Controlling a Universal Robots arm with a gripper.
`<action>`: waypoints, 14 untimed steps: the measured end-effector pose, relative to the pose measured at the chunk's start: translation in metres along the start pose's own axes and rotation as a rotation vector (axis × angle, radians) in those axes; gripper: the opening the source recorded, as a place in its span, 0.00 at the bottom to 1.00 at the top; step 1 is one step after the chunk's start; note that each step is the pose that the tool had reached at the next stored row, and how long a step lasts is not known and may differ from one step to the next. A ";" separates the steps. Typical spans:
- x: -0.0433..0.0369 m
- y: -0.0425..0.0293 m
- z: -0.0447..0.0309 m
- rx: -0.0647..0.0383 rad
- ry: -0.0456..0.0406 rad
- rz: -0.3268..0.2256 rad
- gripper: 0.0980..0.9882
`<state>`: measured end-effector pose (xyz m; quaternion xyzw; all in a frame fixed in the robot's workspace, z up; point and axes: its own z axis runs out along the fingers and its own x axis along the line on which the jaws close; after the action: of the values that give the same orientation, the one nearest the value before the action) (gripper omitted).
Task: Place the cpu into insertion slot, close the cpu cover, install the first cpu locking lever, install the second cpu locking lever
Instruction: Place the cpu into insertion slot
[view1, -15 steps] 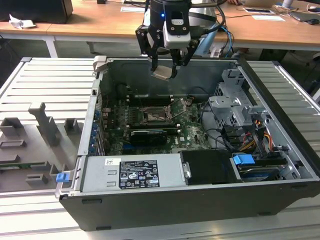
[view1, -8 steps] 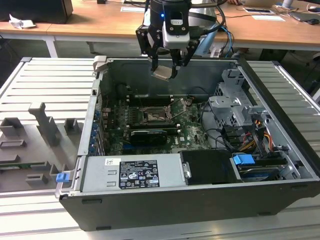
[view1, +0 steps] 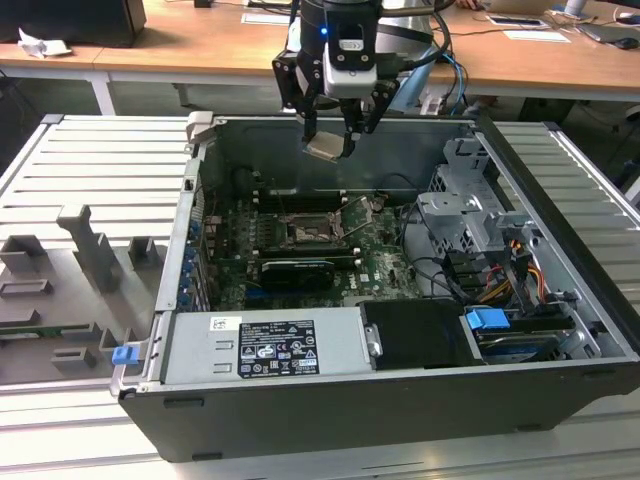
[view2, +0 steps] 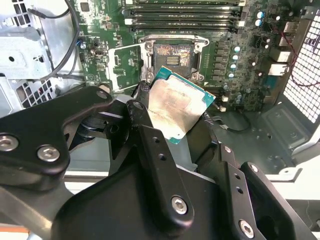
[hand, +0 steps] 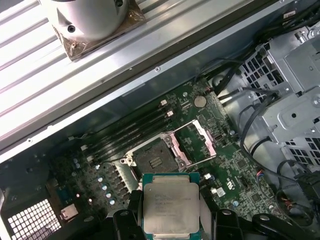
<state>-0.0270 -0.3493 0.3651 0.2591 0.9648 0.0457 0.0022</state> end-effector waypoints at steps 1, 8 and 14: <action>0.0000 0.0000 0.0000 0.000 -0.0002 0.002 0.50; 0.0000 0.0000 0.0001 0.000 -0.0022 0.024 0.50; 0.0000 0.0000 0.0002 -0.001 -0.0042 0.047 0.50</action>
<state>-0.0270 -0.3493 0.3649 0.2818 0.9584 0.0456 0.0033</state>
